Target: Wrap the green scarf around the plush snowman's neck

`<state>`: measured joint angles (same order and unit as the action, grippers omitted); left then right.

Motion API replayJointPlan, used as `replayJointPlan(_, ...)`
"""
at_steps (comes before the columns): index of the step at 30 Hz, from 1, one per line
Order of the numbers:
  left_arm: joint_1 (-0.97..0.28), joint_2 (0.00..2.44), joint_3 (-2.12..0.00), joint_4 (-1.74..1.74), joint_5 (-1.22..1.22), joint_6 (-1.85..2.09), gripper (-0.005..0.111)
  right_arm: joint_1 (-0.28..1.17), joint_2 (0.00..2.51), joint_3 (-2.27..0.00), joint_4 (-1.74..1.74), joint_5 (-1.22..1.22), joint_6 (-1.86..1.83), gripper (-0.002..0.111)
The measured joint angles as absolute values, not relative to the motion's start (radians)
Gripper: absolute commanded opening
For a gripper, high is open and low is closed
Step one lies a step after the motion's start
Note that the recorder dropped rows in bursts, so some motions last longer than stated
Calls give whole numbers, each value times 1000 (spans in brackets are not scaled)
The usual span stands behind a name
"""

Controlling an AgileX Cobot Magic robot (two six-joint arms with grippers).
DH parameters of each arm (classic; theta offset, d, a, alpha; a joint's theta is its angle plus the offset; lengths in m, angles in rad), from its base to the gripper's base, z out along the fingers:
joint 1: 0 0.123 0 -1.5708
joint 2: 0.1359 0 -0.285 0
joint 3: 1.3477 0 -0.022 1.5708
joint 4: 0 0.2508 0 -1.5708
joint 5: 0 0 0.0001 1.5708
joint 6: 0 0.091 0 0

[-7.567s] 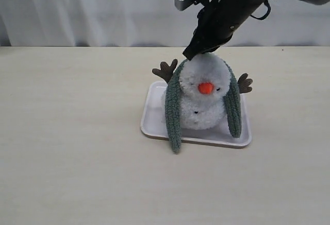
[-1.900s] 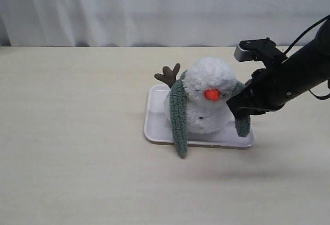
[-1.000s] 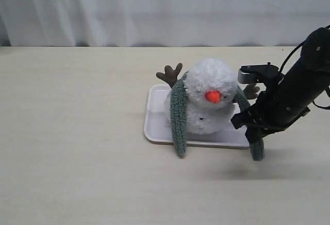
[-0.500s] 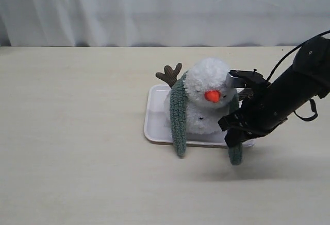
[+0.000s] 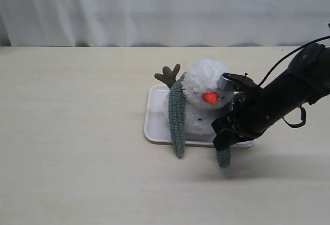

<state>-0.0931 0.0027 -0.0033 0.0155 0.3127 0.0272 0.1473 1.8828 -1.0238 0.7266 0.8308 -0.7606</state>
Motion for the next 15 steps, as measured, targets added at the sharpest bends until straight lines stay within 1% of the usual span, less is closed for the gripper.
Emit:
replayJointPlan(4,-93,3,-3,15,313,27,0,147,1887,-1024,727,831,-772,4)
replayJointPlan(6,-93,3,-3,15,313,27,0,147,1887,-1024,729,831,-774,7)
replayJointPlan(8,-93,3,-3,15,313,27,0,147,1887,-1024,729,831,-774,15)
replayJointPlan(12,-93,3,-3,15,313,27,0,147,1887,-1024,729,809,-769,41)
replayJointPlan(13,-93,3,-3,15,313,27,0,147,1887,-1024,729,803,-768,50)
replayJointPlan(14,-93,3,-3,15,313,27,0,145,1887,-1024,729,801,-767,55)
replayJointPlan(15,-93,3,-3,15,313,27,0,145,1883,-1024,727,799,-763,57)
